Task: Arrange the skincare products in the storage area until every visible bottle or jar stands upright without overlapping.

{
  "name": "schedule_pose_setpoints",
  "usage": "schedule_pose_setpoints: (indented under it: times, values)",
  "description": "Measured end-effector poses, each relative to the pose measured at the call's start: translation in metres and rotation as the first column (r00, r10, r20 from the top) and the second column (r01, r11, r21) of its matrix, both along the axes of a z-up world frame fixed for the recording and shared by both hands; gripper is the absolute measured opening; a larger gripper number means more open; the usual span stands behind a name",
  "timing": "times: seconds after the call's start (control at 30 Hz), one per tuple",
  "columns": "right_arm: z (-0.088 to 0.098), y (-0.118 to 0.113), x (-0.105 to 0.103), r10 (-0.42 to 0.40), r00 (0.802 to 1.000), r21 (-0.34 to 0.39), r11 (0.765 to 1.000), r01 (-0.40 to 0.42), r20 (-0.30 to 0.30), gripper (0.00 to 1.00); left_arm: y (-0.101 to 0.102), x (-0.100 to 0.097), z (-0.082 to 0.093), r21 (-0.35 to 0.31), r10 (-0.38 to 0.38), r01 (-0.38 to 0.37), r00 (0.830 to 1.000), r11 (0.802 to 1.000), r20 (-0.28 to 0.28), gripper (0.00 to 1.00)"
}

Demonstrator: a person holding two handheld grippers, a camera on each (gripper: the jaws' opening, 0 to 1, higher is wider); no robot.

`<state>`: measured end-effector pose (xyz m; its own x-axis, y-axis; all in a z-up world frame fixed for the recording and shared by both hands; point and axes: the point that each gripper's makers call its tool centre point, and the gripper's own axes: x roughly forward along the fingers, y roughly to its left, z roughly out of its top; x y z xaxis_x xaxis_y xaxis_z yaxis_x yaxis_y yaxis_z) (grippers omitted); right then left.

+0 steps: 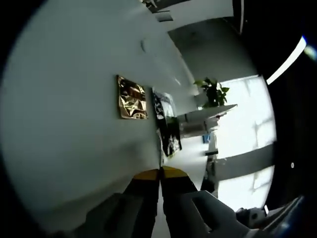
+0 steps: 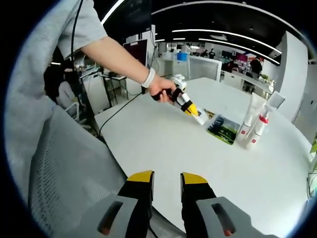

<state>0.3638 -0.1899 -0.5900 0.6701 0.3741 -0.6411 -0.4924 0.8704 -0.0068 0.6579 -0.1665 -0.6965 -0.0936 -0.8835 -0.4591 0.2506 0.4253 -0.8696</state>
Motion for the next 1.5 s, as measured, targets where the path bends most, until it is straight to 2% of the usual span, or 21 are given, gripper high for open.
schedule_pose_setpoints:
  times: [0.1, 0.23, 0.3, 0.37, 0.57, 0.77, 1.0, 1.27, 1.5]
  values:
    - [-0.001, -0.001, 0.000, -0.006, 1.000, -0.002, 1.000, 0.006, 0.000, 0.16, 0.001, 0.002, -0.007, 0.038, 0.002, -0.002, 1.000, 0.999, 0.004, 0.00]
    - [-0.002, -0.002, 0.000, -0.008, 1.000, -0.007, 1.000, 0.008, -0.005, 0.15, -0.004, 0.000, -0.009, 0.040, 0.013, -0.012, 1.000, 0.999, -0.018, 0.00]
    - [-0.003, -0.002, 0.000, -0.007, 1.000, -0.008, 1.000, 0.007, -0.010, 0.15, -0.005, 0.002, -0.012, 0.062, 0.027, -0.025, 0.999, 0.998, -0.028, 0.00]
    - [-0.004, -0.002, -0.001, -0.005, 1.000, -0.015, 1.000, 0.004, -0.019, 0.16, -0.004, 0.002, -0.015, 0.091, 0.026, -0.024, 1.000, 0.996, -0.015, 0.00]
    - [-0.005, -0.001, -0.001, 0.001, 1.000, -0.012, 1.000, -0.001, -0.023, 0.16, -0.002, -0.001, -0.013, 0.127, -0.014, 0.017, 1.000, 0.992, -0.023, 0.01]
    - [-0.007, 0.002, -0.003, 0.018, 0.999, -0.016, 1.000, -0.018, -0.031, 0.16, 0.003, -0.003, -0.018, 0.204, -0.076, 0.071, 0.997, 0.976, 0.015, 0.05]
    - [-0.006, 0.003, -0.003, 0.024, 0.999, -0.012, 1.000, -0.025, -0.031, 0.15, 0.007, -0.001, -0.017, 0.219, -0.079, 0.074, 0.997, 0.973, 0.012, 0.07]
    - [-0.005, 0.003, -0.003, 0.029, 0.999, -0.015, 0.999, -0.029, -0.024, 0.15, 0.008, 0.009, -0.011, 0.227, -0.034, 0.029, 0.999, 0.974, 0.021, 0.17]
    - [-0.004, 0.005, -0.003, 0.033, 0.999, -0.007, 0.999, -0.033, -0.021, 0.15, 0.013, 0.002, -0.011, 0.248, -0.072, 0.063, 0.997, 0.967, 0.030, 0.20]
